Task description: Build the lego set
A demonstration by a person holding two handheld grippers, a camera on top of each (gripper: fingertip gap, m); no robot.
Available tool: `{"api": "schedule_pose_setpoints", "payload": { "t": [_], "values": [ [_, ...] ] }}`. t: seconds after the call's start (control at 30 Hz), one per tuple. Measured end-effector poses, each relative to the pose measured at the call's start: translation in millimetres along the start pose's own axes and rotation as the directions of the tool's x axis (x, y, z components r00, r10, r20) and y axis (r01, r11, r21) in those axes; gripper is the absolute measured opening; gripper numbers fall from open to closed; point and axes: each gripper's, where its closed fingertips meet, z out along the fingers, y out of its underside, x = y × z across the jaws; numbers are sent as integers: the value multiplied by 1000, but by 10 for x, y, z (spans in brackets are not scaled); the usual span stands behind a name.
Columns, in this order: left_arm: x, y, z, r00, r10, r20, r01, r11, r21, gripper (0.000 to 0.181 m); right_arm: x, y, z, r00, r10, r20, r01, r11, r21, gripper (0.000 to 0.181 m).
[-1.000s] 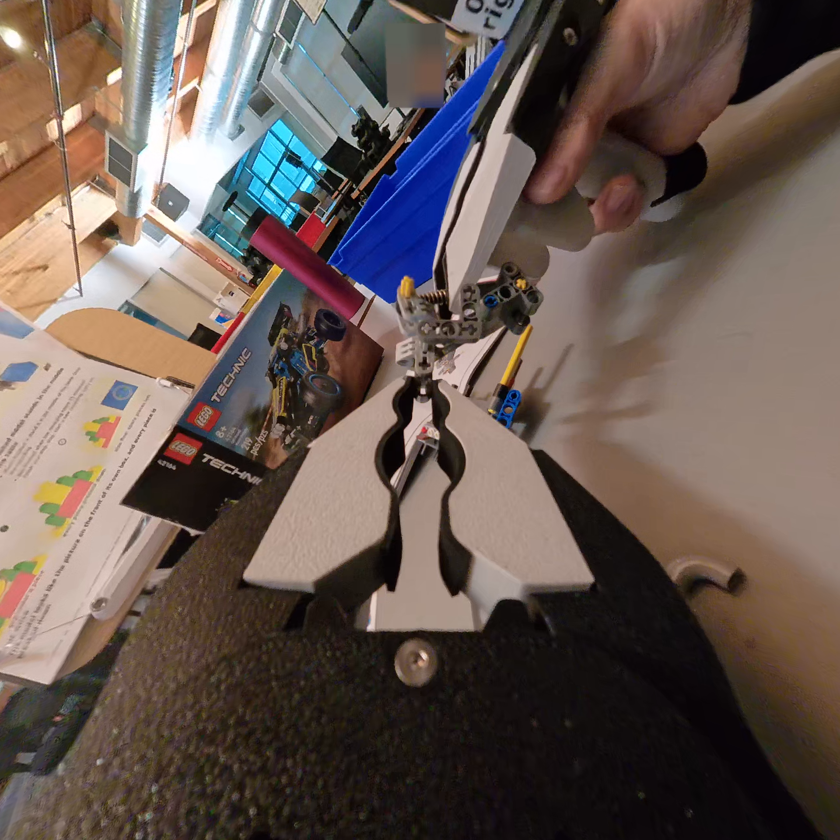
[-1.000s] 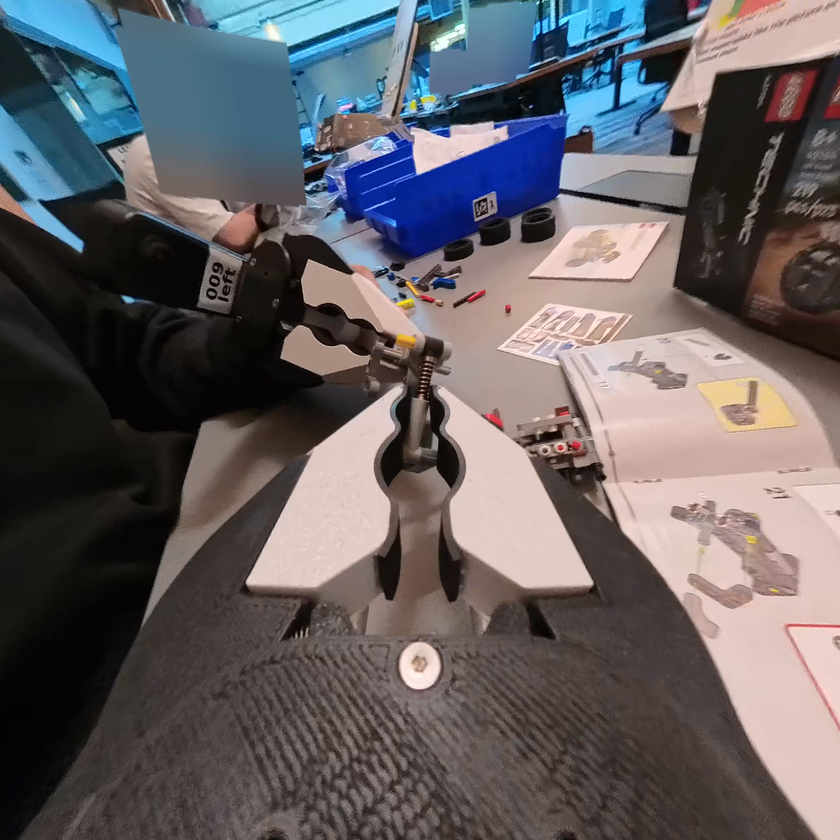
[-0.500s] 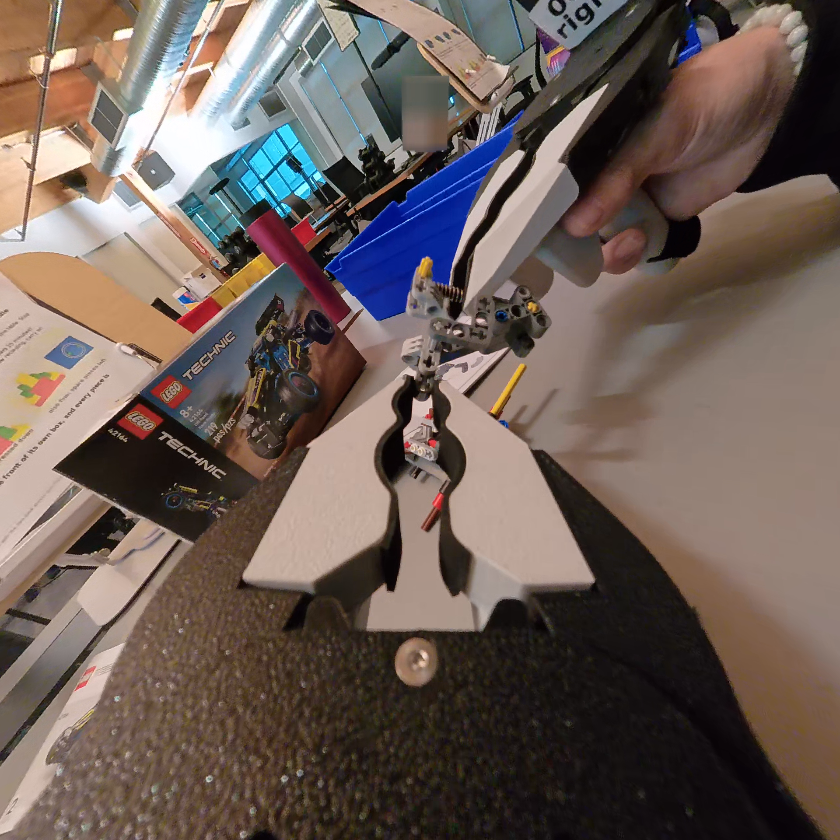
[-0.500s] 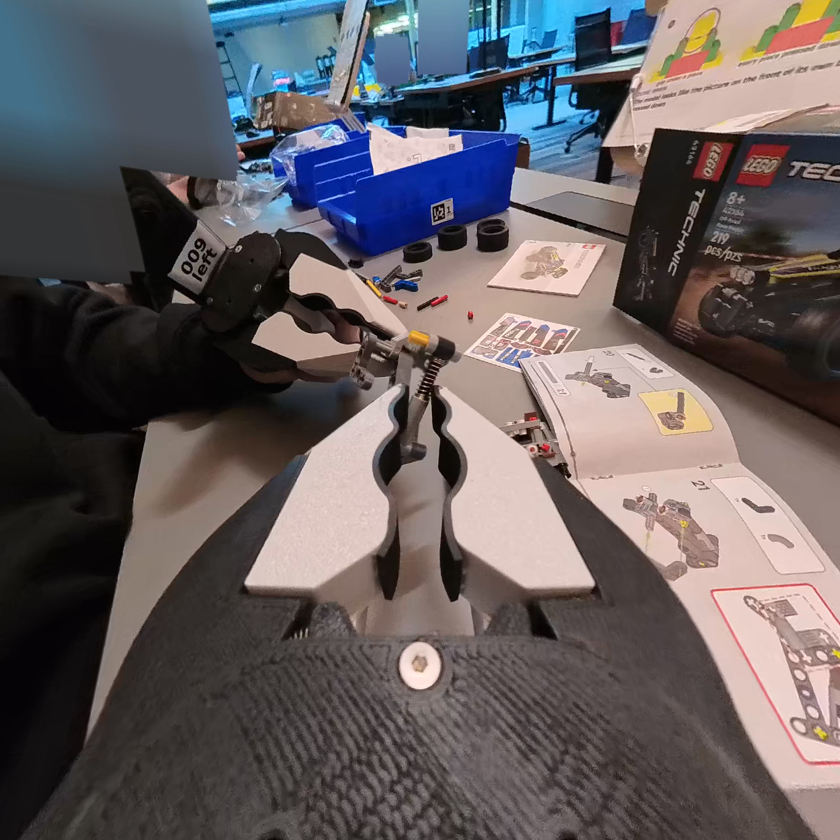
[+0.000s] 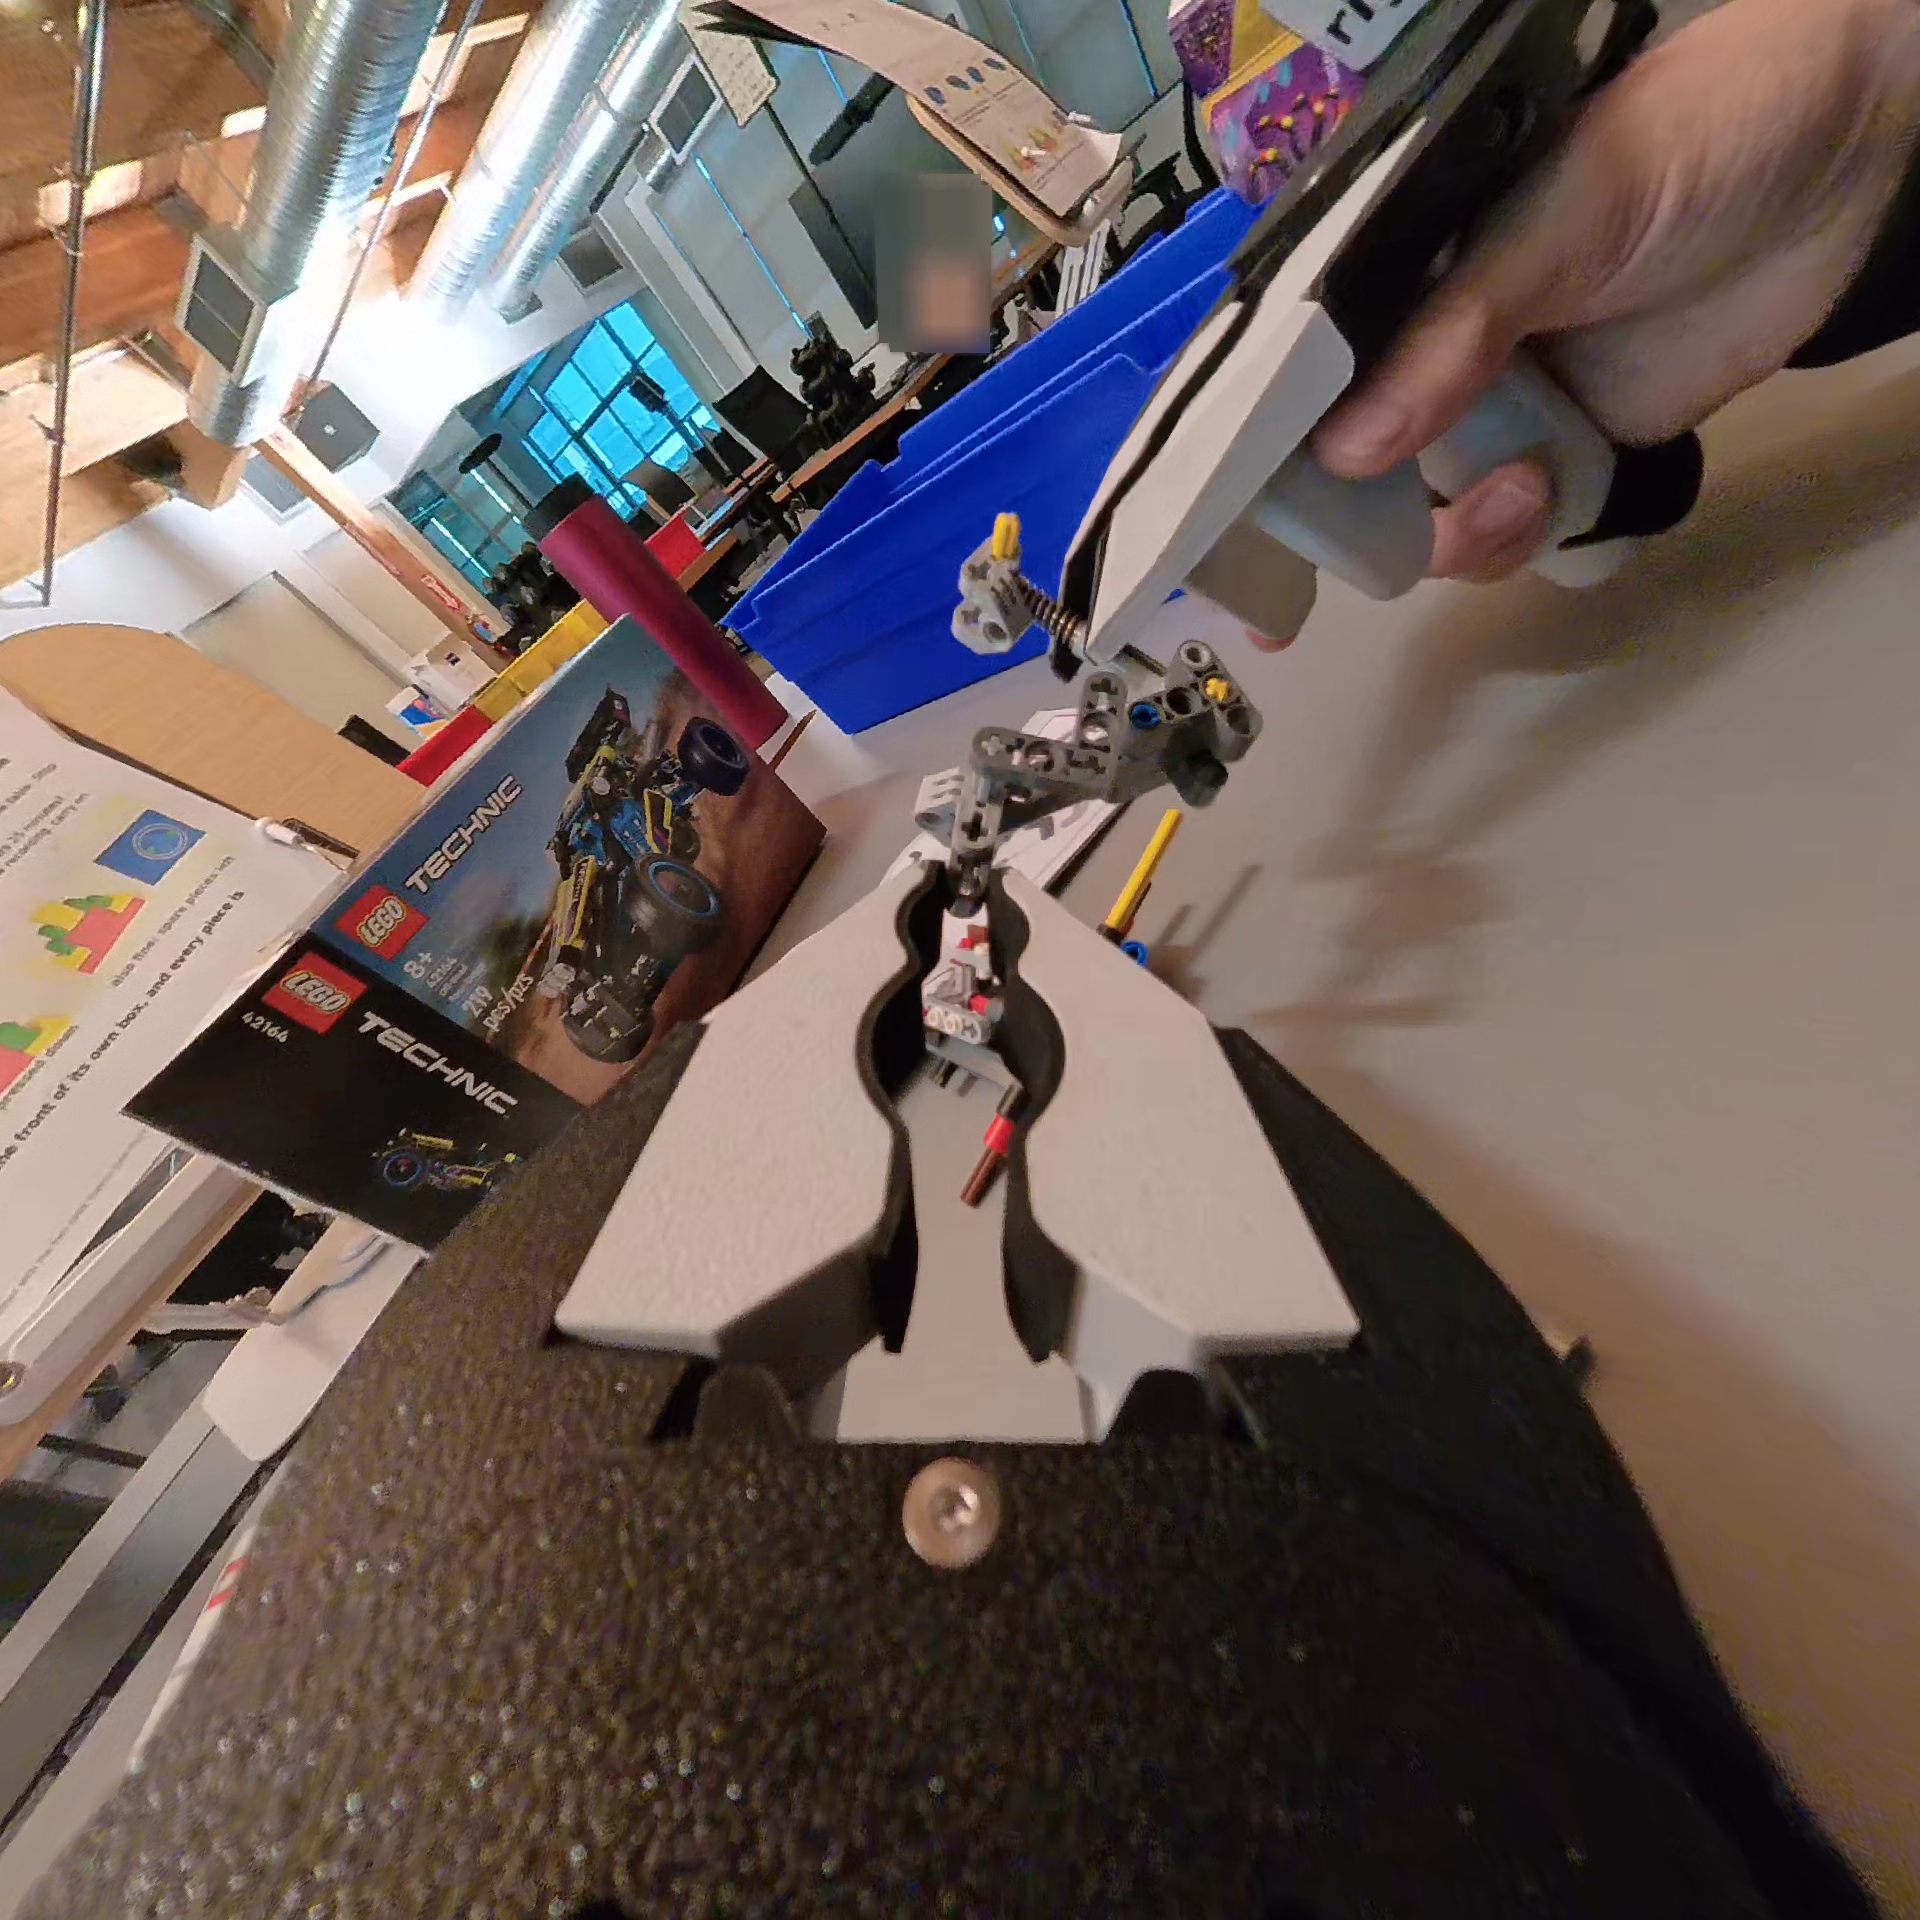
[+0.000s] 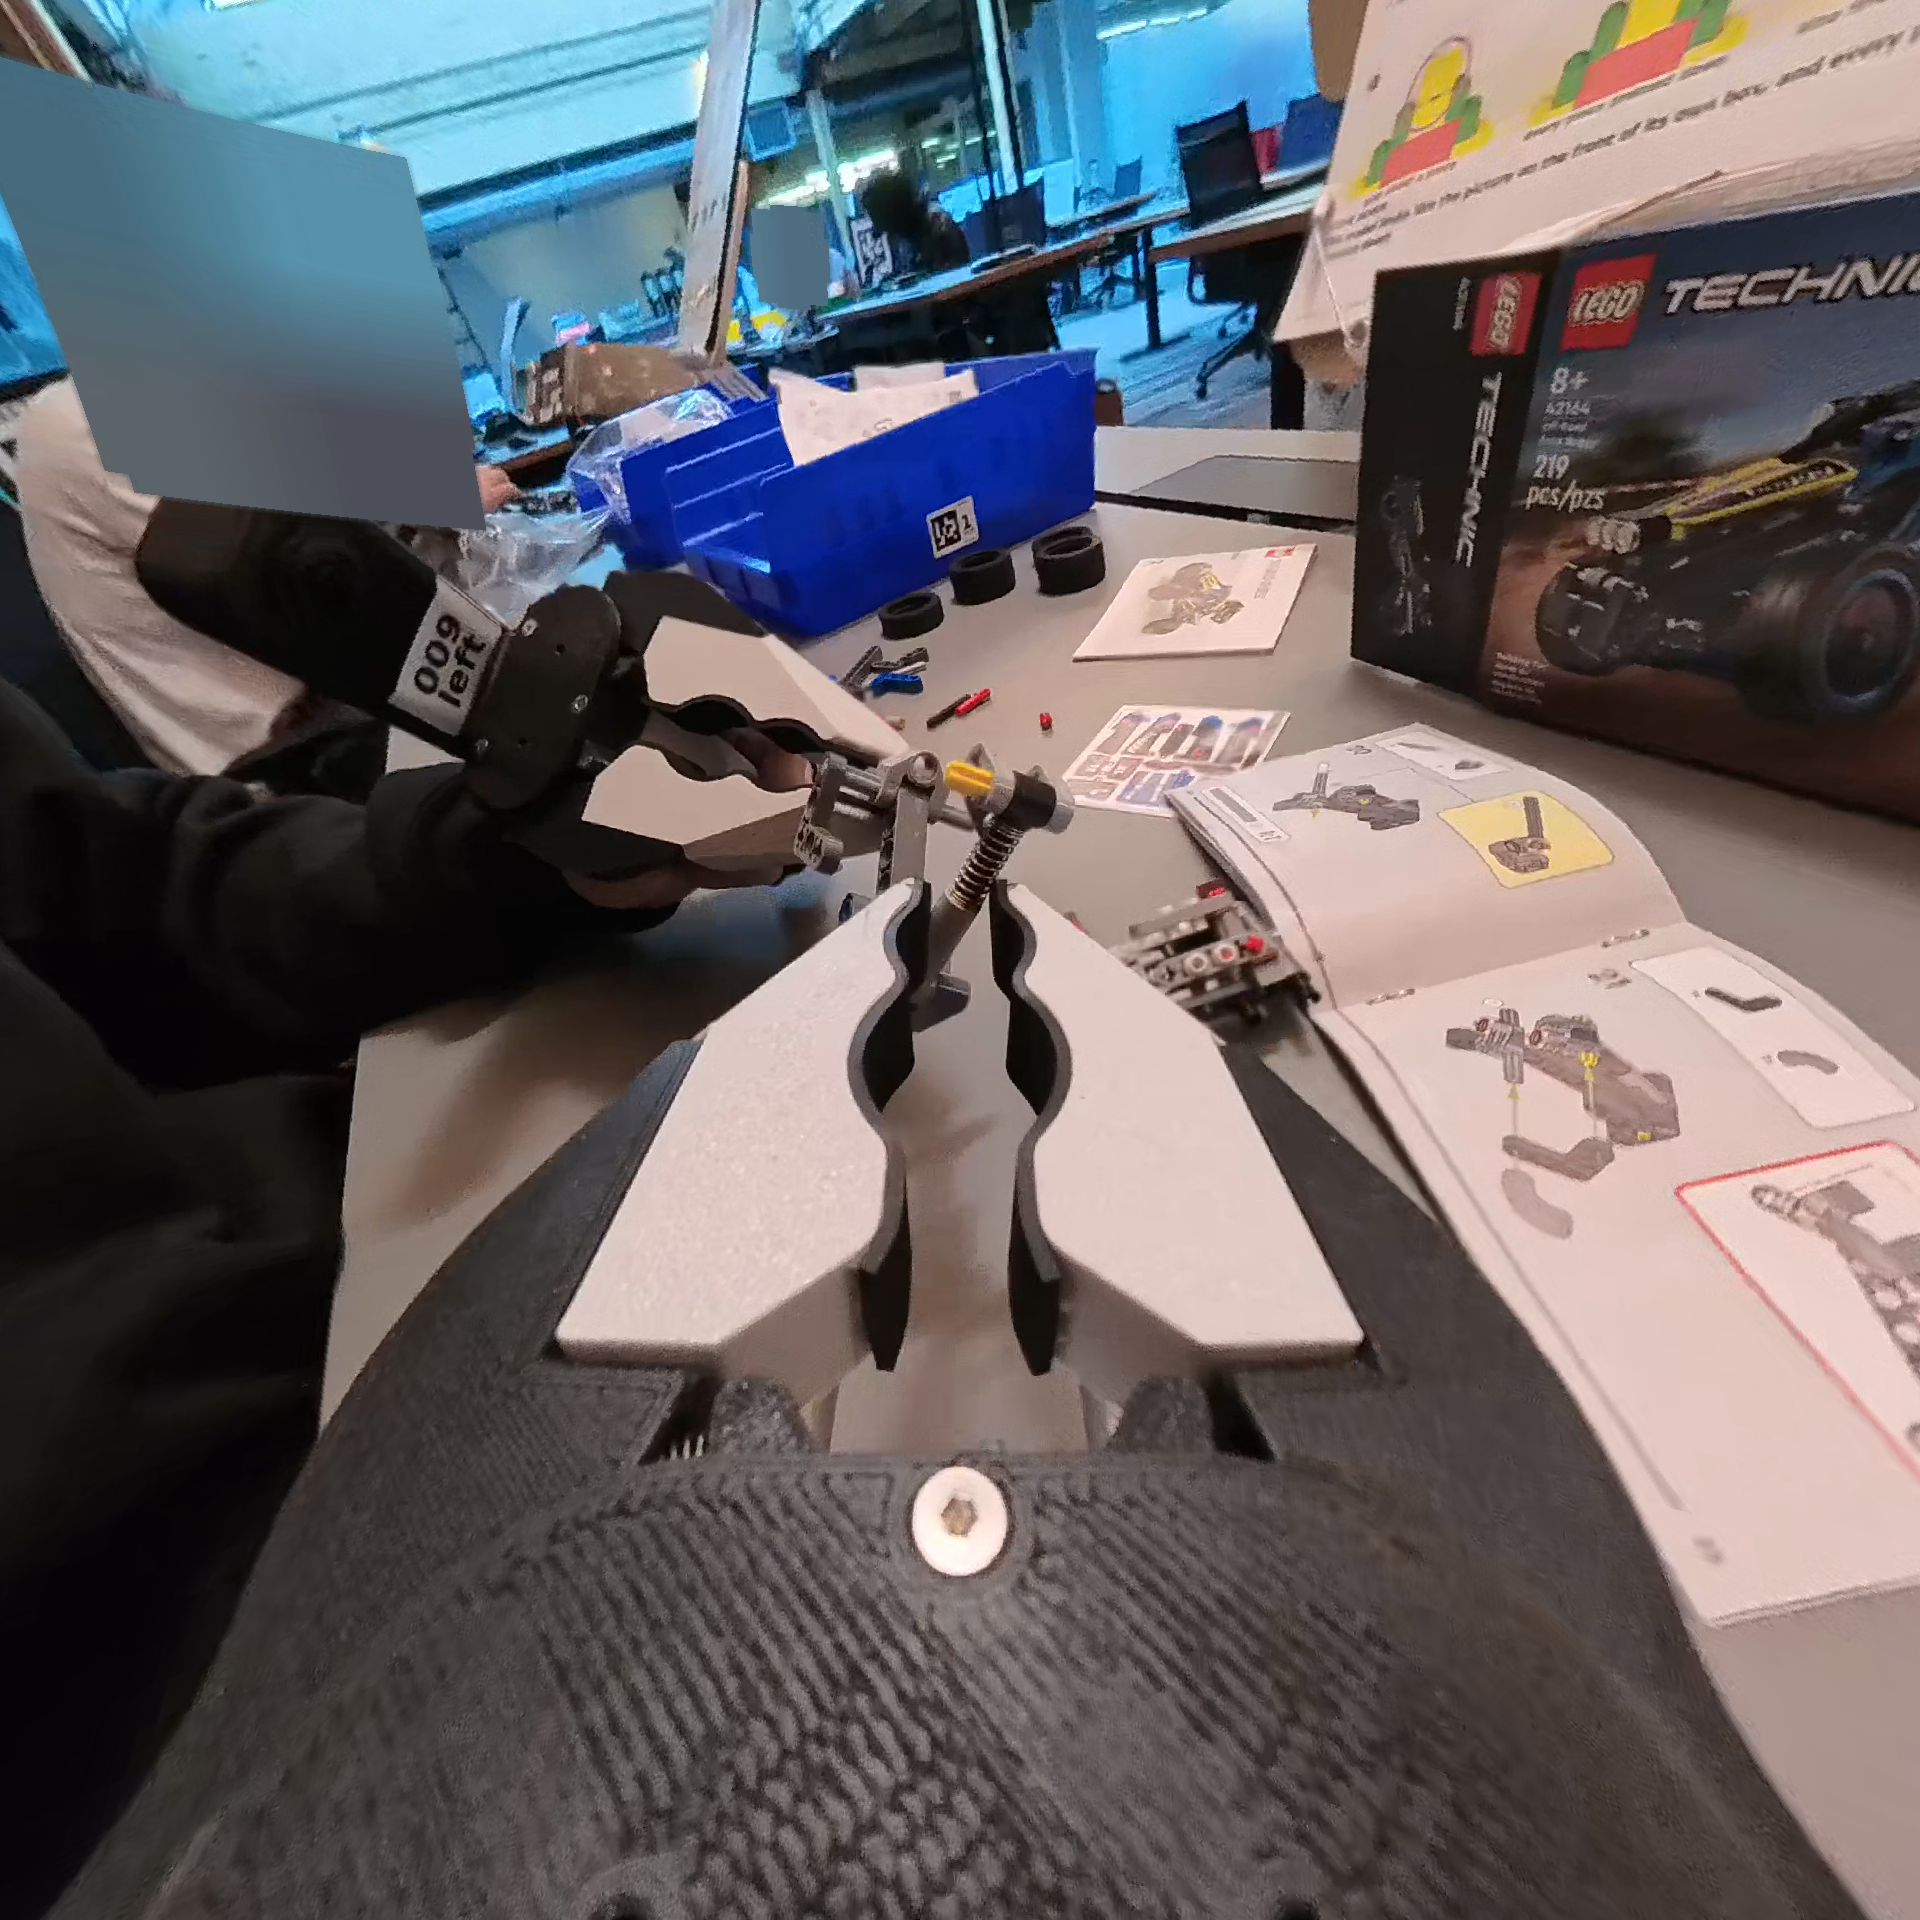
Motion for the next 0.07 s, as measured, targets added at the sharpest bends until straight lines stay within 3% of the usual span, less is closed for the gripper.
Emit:
{"api": "schedule_pose_setpoints", "payload": {
  "t": [0.07],
  "values": [
    [57,16,16,999,22,-26,-23,1000,-13,5,-13,103,6,1000,25,4,-25,1000,-12,9]
  ]
}}
